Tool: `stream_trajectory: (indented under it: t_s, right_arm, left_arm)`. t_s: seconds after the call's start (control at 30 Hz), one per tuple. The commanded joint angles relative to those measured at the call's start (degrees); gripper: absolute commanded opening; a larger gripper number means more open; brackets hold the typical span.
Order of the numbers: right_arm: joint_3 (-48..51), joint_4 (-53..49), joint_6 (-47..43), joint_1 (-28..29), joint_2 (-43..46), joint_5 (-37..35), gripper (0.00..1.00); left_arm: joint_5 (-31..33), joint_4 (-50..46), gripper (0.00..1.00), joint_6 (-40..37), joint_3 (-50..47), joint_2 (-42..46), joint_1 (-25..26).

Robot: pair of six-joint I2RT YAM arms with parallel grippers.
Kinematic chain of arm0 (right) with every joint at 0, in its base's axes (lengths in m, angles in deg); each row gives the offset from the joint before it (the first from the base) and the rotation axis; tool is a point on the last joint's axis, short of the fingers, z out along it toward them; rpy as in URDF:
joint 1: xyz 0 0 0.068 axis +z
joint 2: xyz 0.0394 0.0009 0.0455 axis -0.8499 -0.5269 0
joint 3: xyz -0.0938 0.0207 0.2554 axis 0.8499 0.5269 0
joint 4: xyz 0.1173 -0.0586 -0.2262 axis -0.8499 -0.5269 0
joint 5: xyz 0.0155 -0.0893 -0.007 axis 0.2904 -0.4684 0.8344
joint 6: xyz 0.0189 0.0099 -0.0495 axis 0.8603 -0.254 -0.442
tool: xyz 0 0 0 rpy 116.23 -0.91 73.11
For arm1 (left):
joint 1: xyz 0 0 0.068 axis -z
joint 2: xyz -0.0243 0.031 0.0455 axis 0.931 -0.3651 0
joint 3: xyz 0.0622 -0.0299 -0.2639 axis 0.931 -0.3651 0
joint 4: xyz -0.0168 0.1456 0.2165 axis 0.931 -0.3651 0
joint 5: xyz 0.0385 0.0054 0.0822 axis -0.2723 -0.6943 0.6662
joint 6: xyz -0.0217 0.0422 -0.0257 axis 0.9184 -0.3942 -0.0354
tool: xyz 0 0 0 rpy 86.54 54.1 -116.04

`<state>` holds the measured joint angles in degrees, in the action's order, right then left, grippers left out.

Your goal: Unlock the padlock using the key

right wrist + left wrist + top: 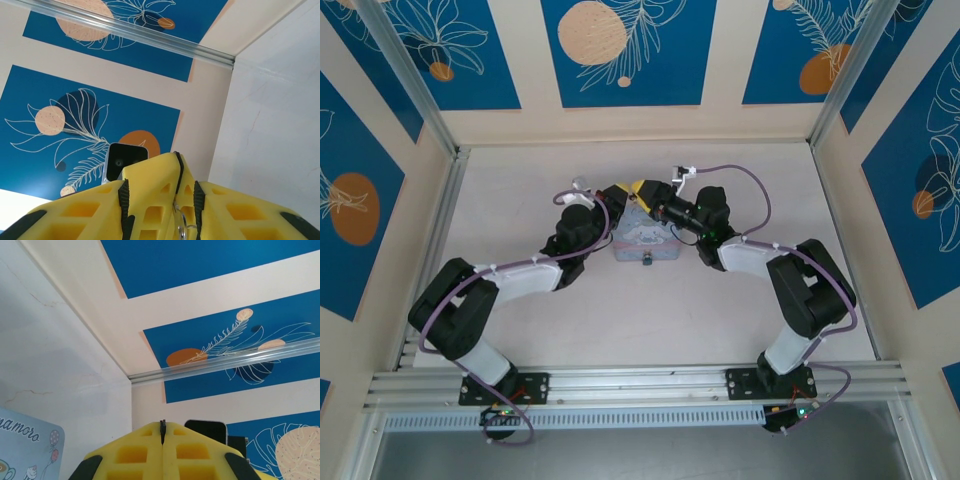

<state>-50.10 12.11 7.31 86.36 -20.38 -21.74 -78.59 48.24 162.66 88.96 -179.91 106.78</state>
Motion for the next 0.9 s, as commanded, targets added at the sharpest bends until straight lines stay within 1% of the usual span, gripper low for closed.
stream_trajectory:
  t_s: [0.0, 0.43, 0.87]
  right_arm:
    - [-1.8, 2.46, 0.8, 0.47, -1.01, -0.95, 0.41]
    - [-1.31, 2.22, 1.76, 1.63, -2.55, -0.77, 0.33]
    - [2.61, 3.98, 2.72, 1.79, -1.17, -1.93, 0.32]
  left_arm:
    - [1.75, 3.36, 0.0, 1.01, -0.02, -1.08, 0.71]
    - [2.12, 3.78, 0.0, 1.12, 0.69, -1.88, 0.89]
    - [2.38, 3.49, 0.0, 1.03, 0.6, -1.66, 0.91]
